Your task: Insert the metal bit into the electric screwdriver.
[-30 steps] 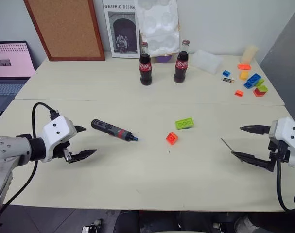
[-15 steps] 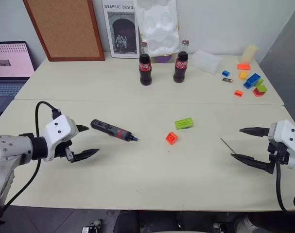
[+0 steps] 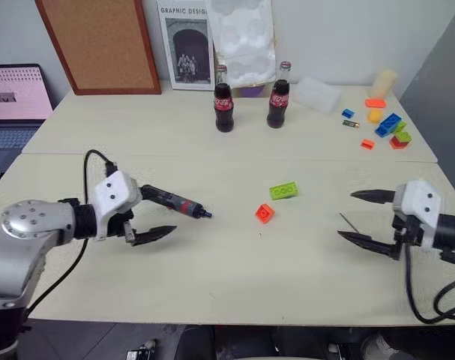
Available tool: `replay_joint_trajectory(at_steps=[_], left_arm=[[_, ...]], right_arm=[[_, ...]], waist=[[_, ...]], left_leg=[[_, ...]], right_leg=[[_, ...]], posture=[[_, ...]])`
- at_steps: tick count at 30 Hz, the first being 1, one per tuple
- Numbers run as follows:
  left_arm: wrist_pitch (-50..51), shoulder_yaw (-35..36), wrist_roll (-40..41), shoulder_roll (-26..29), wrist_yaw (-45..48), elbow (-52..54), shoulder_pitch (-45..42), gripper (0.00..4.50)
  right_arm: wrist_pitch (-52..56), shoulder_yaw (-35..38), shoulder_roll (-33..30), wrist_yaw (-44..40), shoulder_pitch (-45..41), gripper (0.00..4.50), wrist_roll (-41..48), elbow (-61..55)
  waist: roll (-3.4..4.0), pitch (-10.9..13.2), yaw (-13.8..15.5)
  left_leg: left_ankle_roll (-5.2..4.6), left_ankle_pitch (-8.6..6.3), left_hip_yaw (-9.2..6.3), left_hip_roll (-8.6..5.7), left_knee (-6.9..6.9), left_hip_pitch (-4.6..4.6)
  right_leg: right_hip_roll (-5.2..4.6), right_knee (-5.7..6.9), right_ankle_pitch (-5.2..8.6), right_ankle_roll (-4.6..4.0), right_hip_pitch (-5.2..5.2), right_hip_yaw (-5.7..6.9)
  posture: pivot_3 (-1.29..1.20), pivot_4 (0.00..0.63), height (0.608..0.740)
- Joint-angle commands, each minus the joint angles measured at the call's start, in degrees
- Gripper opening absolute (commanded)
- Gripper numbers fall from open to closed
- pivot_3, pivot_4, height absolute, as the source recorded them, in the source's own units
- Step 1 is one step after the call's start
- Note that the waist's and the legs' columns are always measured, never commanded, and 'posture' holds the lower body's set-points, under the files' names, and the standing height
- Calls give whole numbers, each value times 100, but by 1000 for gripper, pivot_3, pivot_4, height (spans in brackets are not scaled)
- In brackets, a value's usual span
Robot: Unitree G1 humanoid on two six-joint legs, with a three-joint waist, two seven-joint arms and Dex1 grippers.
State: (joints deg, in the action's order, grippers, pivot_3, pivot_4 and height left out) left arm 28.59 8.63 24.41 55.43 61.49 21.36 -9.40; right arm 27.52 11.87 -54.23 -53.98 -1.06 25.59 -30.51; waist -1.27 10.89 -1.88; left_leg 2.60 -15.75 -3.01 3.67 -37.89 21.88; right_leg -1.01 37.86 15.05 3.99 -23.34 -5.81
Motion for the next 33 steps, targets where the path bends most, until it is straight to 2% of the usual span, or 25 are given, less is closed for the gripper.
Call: replay_joint_trajectory(at_steps=[1,7,13,21,27,30,32,33], left_arm=[[45,-471,38,-182,-14,271,-386,4488],[-66,-1067,-66,-461,41,278,-836,4488],[-214,-1377,-205,-637,41,223,-982,4488],[-527,-1567,-412,-759,99,14,-973,4488],[-863,-1619,-559,-794,199,-179,-823,4488],[-943,-1619,-577,-843,227,-230,-789,4500],[-992,-1635,-602,-864,235,-261,-778,4500],[-1014,-1645,-615,-875,236,-275,-773,4500]], right_arm=[[74,-825,401,607,-682,4500,-628,357],[-323,-1795,1100,687,-1959,4500,-1333,1914],[-1219,-2368,1412,336,-2948,4500,-1965,3527],[-2021,-2770,1766,-563,-4192,4500,-2318,5502],[-2208,-2913,2075,-1114,-4674,4500,-2426,6292],[-2370,-2874,2285,-1072,-4853,3991,-2524,6658],[-2412,-2843,2352,-1049,-4907,3388,-2561,6772],[-2430,-2837,2359,-1051,-4908,3283,-2578,6788]], waist=[[0,0,-2],[1,1,-16],[6,4,-14],[8,5,-23],[10,6,-59],[11,6,-63],[11,7,-76],[11,6,-76]], left_leg=[[1,0,0,-1,-4,1],[0,1,0,-1,-6,0],[-2,0,-3,-1,0,3],[-2,0,-2,-2,2,6],[-3,0,-4,-2,2,5],[-3,0,-4,-1,2,6],[-3,0,-4,-1,1,5],[-3,1,-5,-2,1,5]], right_leg=[[0,1,0,0,-1,-1],[2,4,-9,-7,-3,-3],[3,7,-31,3,-9,0],[3,6,-31,3,-12,0],[3,10,-31,3,-12,1],[3,11,-32,3,-12,2],[3,13,-32,2,-12,2],[3,14,-32,3,-12,2]], posture=[[0,150,740],[0,150,740],[0,150,740],[0,150,740],[0,150,740],[0,150,740],[0,150,740],[0,150,740]])
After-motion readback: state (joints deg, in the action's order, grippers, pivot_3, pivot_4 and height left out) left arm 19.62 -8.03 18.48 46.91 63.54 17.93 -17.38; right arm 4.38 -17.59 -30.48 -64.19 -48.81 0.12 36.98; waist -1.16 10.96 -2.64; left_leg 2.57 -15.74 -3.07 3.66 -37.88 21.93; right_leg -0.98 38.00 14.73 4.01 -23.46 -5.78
